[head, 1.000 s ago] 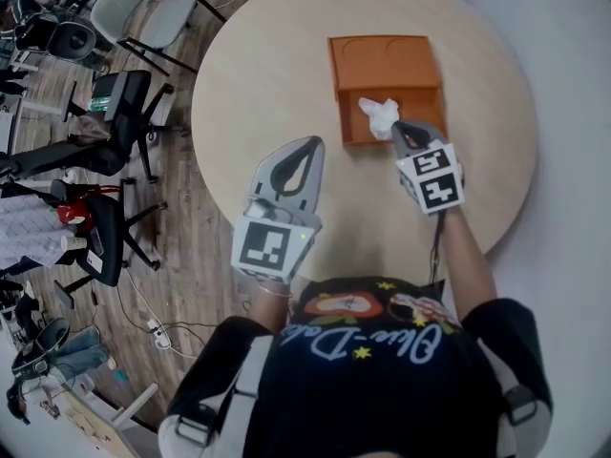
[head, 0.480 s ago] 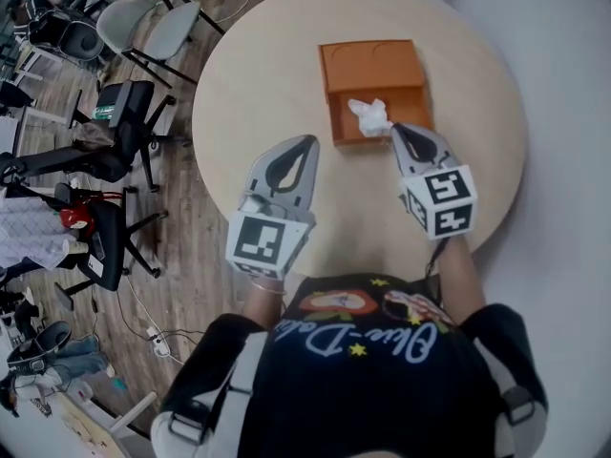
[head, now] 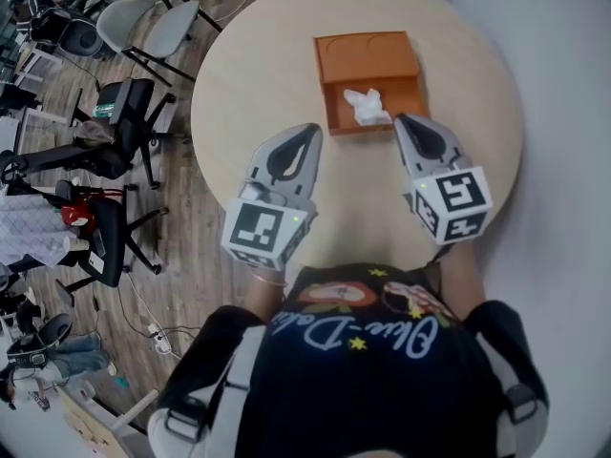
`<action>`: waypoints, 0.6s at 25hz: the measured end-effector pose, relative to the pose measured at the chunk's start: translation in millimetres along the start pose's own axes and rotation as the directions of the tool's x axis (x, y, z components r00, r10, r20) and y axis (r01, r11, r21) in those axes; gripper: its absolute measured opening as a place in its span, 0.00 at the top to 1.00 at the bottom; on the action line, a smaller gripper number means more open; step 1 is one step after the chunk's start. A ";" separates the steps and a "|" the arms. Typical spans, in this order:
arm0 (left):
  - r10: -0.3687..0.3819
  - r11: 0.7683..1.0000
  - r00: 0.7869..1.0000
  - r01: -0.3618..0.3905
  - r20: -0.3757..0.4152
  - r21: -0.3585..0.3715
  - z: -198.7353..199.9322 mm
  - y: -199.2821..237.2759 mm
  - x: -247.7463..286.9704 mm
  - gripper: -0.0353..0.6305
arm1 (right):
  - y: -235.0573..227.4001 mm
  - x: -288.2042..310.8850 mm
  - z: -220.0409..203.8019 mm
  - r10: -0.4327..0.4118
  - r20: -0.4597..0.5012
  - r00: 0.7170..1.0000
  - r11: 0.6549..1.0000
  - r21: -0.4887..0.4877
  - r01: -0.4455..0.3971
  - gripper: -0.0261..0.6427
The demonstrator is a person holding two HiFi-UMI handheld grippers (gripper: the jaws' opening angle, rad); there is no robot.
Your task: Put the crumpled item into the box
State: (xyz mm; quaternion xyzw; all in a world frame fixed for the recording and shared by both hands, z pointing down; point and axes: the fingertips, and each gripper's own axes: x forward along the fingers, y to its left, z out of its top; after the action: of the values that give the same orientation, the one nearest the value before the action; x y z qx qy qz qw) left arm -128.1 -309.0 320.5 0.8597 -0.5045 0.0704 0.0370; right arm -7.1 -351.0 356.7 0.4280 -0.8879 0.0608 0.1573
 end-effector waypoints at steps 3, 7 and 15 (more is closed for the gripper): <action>0.003 1.000 1.000 -0.003 -0.011 0.023 -2.1 -0.7 -1.7 0.96 | 4.2 -5.1 3.7 0.008 0.008 1.000 1.000 0.006 -0.008 0.96; 0.001 1.000 1.000 -0.001 -0.005 0.017 -2.5 -4.3 -1.9 0.96 | 6.1 -8.5 5.1 0.013 0.019 1.000 1.000 0.011 -0.013 0.96; 0.001 1.000 1.000 -0.001 -0.003 0.023 -4.6 -6.2 -5.3 0.96 | 9.7 -9.9 1.3 0.022 0.008 1.000 1.000 -0.010 -0.022 0.96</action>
State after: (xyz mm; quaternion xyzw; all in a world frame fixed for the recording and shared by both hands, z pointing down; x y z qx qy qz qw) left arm -125.6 -300.8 324.3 0.8597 -0.5041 0.0776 0.0278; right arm -9.2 -337.9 352.4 0.4175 -0.8935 0.0564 0.1552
